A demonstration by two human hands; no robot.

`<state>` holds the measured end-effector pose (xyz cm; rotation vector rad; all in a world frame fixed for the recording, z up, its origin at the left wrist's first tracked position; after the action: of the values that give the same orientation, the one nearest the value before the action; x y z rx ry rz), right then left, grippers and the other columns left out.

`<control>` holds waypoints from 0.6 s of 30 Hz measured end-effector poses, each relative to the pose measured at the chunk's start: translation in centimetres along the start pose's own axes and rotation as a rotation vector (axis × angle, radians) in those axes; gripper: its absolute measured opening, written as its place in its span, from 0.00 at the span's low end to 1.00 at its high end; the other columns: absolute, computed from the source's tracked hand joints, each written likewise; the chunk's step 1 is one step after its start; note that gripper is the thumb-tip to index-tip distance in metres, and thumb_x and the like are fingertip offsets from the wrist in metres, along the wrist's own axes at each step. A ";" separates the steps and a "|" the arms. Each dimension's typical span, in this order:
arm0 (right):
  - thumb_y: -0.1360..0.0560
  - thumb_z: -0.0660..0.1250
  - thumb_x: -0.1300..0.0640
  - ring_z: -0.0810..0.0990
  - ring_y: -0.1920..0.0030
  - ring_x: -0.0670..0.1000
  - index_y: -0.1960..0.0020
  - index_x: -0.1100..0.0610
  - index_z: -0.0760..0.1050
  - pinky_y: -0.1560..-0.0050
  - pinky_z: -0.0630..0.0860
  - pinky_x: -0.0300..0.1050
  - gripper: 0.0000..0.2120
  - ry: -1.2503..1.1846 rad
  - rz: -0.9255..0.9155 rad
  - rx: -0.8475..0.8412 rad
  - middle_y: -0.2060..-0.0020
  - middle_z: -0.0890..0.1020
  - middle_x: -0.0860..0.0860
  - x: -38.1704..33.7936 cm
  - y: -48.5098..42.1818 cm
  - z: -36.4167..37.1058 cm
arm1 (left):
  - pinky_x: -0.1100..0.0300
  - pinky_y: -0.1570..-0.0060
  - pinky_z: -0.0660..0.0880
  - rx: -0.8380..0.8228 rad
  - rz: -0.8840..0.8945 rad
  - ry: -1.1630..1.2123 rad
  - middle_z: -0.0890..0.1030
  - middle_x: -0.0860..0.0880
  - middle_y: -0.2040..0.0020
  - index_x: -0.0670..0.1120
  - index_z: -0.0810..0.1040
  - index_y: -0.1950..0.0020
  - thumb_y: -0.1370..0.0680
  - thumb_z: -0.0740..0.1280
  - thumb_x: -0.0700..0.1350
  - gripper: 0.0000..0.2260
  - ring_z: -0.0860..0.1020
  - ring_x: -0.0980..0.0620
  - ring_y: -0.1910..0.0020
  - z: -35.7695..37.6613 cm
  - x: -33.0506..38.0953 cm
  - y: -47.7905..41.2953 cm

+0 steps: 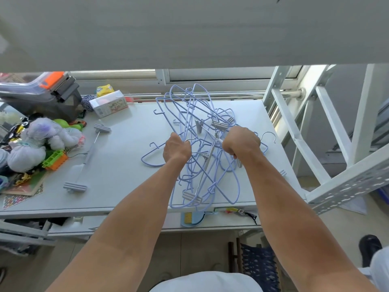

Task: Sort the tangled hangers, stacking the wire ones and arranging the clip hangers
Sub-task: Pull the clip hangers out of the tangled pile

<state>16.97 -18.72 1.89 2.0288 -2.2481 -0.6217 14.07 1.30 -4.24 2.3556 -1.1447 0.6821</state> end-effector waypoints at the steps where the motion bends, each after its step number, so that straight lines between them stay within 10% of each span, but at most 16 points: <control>1: 0.35 0.65 0.64 0.83 0.51 0.56 0.57 0.58 0.76 0.50 0.79 0.50 0.08 0.007 0.001 0.008 0.55 0.84 0.55 0.1 -0.1 -0.3 | 0.53 0.55 0.71 -0.001 -0.005 0.003 0.78 0.43 0.51 0.42 0.70 0.47 0.22 0.63 0.48 0.11 0.76 0.42 0.53 0.0 -0.1 0.0; 18: 0.35 0.68 0.66 0.75 0.69 0.56 0.68 0.61 0.73 0.63 0.73 0.43 0.05 0.144 -0.021 -0.044 0.70 0.76 0.56 3.4 -1.7 -1.6 | 0.53 0.47 0.72 -0.137 -0.152 0.025 0.77 0.41 0.40 0.40 0.71 0.40 0.22 0.64 0.49 0.15 0.76 0.41 0.41 1.7 -2.4 -0.4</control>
<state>18.64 -22.50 2.06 2.0093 -2.1170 -0.5038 13.49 1.96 -7.01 2.2832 -0.9586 0.5607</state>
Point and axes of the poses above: each hand's wrist, its own y-axis away from the middle knuckle, its own z-axis out of the palm, x = y × z, the point moved 7 cm from there along -y, towards the middle knuckle
